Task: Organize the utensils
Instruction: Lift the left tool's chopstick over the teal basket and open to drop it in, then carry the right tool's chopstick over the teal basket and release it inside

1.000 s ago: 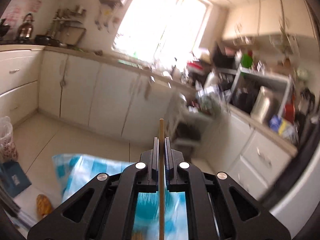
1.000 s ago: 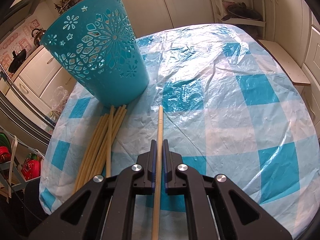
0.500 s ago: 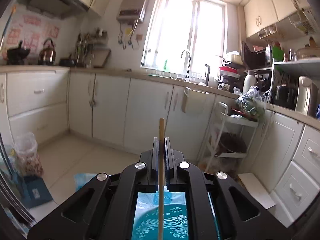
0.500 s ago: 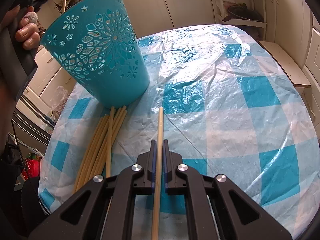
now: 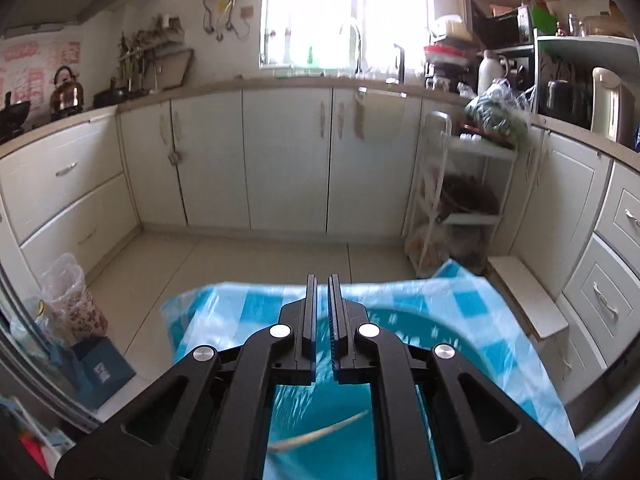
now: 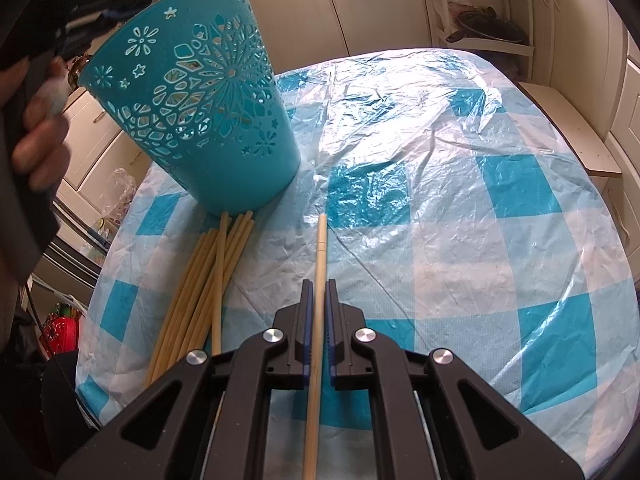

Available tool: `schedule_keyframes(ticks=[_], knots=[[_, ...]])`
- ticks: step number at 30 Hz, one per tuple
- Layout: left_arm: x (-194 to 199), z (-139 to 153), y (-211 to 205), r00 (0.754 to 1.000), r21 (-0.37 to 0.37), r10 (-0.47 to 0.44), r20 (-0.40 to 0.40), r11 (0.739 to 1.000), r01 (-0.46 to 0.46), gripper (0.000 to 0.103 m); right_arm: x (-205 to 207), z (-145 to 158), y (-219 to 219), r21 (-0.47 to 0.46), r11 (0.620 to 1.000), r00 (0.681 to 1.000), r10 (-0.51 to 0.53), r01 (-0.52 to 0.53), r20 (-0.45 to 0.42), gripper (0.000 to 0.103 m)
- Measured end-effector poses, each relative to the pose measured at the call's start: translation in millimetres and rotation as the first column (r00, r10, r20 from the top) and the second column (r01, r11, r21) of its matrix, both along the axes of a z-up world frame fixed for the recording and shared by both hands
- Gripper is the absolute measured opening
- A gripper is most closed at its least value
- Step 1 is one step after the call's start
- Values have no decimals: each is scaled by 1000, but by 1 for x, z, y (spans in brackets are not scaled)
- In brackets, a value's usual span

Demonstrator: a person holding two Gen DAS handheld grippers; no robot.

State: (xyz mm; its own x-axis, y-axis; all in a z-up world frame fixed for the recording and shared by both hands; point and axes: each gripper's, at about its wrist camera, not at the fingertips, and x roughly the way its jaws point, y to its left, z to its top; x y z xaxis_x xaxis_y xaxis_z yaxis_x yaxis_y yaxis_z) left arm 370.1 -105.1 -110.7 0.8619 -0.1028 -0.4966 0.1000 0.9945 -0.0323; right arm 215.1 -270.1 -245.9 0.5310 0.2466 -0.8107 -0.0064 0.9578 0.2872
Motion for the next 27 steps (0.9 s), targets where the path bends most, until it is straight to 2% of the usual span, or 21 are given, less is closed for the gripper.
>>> schedule_keyframes(ticks=[2, 3, 6, 7, 8, 11, 12, 16, 19, 21, 24, 27], knots=[[-10, 1, 9, 1000, -11, 8, -11, 1000, -8, 11, -2, 1, -1, 1, 1000, 1000, 7, -7, 2, 22], [-18, 3, 16, 1000, -20, 17, -12, 1000, -18, 17, -4, 2, 1, -12, 1000, 1000, 12, -12, 7, 29], [-39, 9, 37, 999, -52, 40, -8, 998, -41, 39, -5, 3, 8, -60, 998, 1000, 27, -26, 17, 30], [-50, 12, 47, 999, -68, 47, -6, 997, -47, 43, -5, 3, 11, -86, 996, 999, 35, -33, 22, 30], [-56, 13, 52, 999, -76, 49, -5, 996, -49, 44, -5, 3, 16, -129, 991, 999, 45, -41, 27, 29], [-77, 15, 72, 999, -97, 51, -16, 994, -53, 49, -7, 1, 29, -255, 966, 997, 64, -51, 40, 13], [-82, 14, 76, 999, -101, 50, -21, 994, -51, 51, -7, 1, 28, -246, 968, 997, 69, -58, 36, 8], [-108, 10, 96, 998, -120, 47, -51, 991, -52, 54, -12, 13, 9, -109, 994, 999, 24, -21, 29, 6], [-125, 5, 108, 996, -134, 54, -65, 989, -62, 58, -23, 45, -14, 86, 996, 996, -27, 20, 83, 6], [-136, -1, 116, 995, -152, 54, -83, 986, -66, 58, -25, 71, -23, 171, 985, 988, -53, 28, 144, 6], [-144, -8, 118, 993, -162, 45, -108, 985, -63, 58, -17, 120, -28, 258, 966, 955, -94, 20, 280, 6], [-153, -15, 115, 992, -167, 35, -122, 984, -55, 58, 3, 165, -20, 300, 954, 896, -121, -14, 427, 6]])
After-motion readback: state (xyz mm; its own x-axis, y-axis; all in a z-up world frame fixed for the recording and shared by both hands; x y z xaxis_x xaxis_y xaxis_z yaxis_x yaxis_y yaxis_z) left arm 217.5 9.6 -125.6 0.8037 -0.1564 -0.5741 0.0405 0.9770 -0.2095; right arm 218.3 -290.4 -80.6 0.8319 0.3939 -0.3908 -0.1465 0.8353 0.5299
